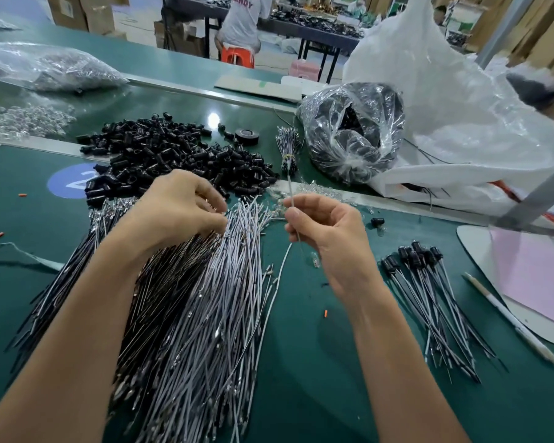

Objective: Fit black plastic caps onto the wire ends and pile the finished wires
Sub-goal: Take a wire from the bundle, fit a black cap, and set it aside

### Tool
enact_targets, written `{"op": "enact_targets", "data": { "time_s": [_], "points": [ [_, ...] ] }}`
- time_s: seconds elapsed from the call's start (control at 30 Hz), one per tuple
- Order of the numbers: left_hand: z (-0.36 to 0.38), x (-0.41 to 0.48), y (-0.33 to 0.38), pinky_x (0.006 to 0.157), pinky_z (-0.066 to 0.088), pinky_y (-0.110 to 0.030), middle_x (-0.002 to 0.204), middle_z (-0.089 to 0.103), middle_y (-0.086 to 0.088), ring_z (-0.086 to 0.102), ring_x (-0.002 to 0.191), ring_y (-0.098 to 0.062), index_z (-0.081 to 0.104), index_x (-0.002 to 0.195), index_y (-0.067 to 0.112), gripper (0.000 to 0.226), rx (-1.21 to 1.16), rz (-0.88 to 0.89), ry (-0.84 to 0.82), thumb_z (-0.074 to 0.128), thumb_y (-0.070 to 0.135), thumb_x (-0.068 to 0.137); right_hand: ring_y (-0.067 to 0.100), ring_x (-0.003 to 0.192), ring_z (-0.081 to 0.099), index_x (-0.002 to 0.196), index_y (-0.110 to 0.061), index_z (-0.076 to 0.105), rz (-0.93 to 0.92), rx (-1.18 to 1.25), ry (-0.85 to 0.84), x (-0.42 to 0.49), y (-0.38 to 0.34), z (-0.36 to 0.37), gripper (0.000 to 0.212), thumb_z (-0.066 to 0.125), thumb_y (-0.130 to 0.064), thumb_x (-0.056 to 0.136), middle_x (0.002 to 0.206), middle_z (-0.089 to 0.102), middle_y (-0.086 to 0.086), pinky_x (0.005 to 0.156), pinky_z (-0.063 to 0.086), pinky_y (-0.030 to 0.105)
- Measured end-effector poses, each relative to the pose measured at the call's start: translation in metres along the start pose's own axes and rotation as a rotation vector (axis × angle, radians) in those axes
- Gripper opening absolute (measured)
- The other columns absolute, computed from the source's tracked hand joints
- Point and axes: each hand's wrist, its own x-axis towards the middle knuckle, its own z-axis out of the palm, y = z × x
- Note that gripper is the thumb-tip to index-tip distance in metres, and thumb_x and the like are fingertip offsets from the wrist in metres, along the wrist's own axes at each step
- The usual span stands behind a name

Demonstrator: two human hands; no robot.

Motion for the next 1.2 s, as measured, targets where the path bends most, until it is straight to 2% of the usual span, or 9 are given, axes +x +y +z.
{"op": "enact_targets", "data": {
  "time_s": [0.07,0.23,0.4,0.53,0.67,0.73,0.87,1.03,1.2],
  "points": [
    [0.002,-0.001,0.006,0.045,0.044,-0.009,0.069,0.074,0.003,0.064,0.053,0.001,0.072,0.09,0.022,0.019,-0.191,0.049,0.05,0.078,0.009,0.078,0.012,0.062,0.062,0.085,-0.009,0.071,-0.001,-0.002,0.023,-0.002,-0.003,-0.008,0.009,0.068,-0.001,0.086,0.069,0.068,0.0,0.06,0.052,0.021],
    [0.019,-0.005,0.028,0.049,0.052,-0.017,0.082,0.076,-0.009,0.071,0.067,-0.015,0.071,0.093,0.008,0.012,-0.757,0.094,0.074,0.069,0.004,0.082,0.013,0.058,0.06,0.084,-0.007,0.073,-0.092,-0.054,0.138,-0.008,-0.006,-0.016,0.005,0.069,-0.007,0.087,0.067,0.068,0.004,0.057,0.051,0.023],
    [0.066,-0.013,0.042,0.052,0.055,-0.021,0.08,0.076,-0.01,0.074,0.07,-0.02,0.066,0.086,0.005,0.008,-0.925,0.078,-0.031,0.07,0.004,0.079,0.007,0.065,0.065,0.082,-0.022,0.076,-0.281,-0.407,0.218,-0.008,-0.007,-0.022,0.008,0.073,-0.016,0.086,0.072,0.073,-0.008,0.063,0.052,0.022],
    [0.082,-0.015,0.033,0.056,0.056,-0.022,0.081,0.074,-0.01,0.074,0.074,-0.02,0.066,0.085,0.006,0.008,-1.016,0.054,-0.026,0.07,0.005,0.078,0.007,0.065,0.064,0.081,-0.021,0.074,-0.336,-0.599,0.319,-0.015,0.007,-0.03,0.009,0.072,-0.015,0.087,0.07,0.07,-0.011,0.064,0.049,0.019],
    [0.074,-0.011,0.027,0.065,0.057,-0.022,0.086,0.075,-0.008,0.073,0.082,-0.02,0.066,0.084,0.007,0.013,-1.117,0.167,0.168,0.072,0.008,0.072,0.009,0.058,0.065,0.079,-0.023,0.071,-0.293,-0.33,0.455,-0.017,0.006,-0.04,0.011,0.071,-0.017,0.089,0.064,0.07,-0.002,0.059,0.05,0.02],
    [0.075,-0.013,0.027,0.075,0.058,-0.025,0.091,0.075,-0.007,0.073,0.088,-0.022,0.064,0.084,0.004,0.014,-1.064,0.298,0.197,0.072,0.004,0.073,0.013,0.057,0.066,0.081,-0.015,0.07,-0.141,-0.083,0.387,-0.018,0.003,-0.039,0.008,0.069,-0.015,0.089,0.066,0.072,0.004,0.055,0.051,0.02],
    [0.091,-0.018,0.027,0.085,0.056,-0.025,0.098,0.075,-0.005,0.073,0.094,-0.017,0.064,0.086,-0.001,0.019,-0.649,0.561,0.09,0.064,-0.019,0.08,0.018,0.068,0.072,0.086,-0.005,0.064,0.109,0.259,0.266,-0.016,0.004,-0.035,0.018,0.067,-0.022,0.079,0.076,0.074,0.01,0.057,0.054,0.021],
    [0.097,-0.021,0.024,0.086,0.055,-0.023,0.095,0.075,-0.005,0.072,0.095,-0.011,0.068,0.082,0.005,0.029,-0.421,0.681,0.031,0.055,-0.02,0.077,0.018,0.07,0.072,0.083,-0.006,0.066,0.149,0.324,0.291,-0.014,0.004,-0.04,0.018,0.069,-0.022,0.075,0.079,0.075,0.01,0.062,0.056,0.022],
    [0.095,-0.024,0.023,0.081,0.057,-0.023,0.085,0.076,0.002,0.071,0.086,-0.002,0.07,0.072,0.005,0.022,-0.206,0.776,0.064,0.055,-0.01,0.069,0.02,0.073,0.073,0.085,-0.006,0.064,0.224,0.318,0.321,-0.015,0.007,-0.042,0.009,0.067,-0.014,0.085,0.08,0.075,0.011,0.062,0.057,0.025]
  ]
}}
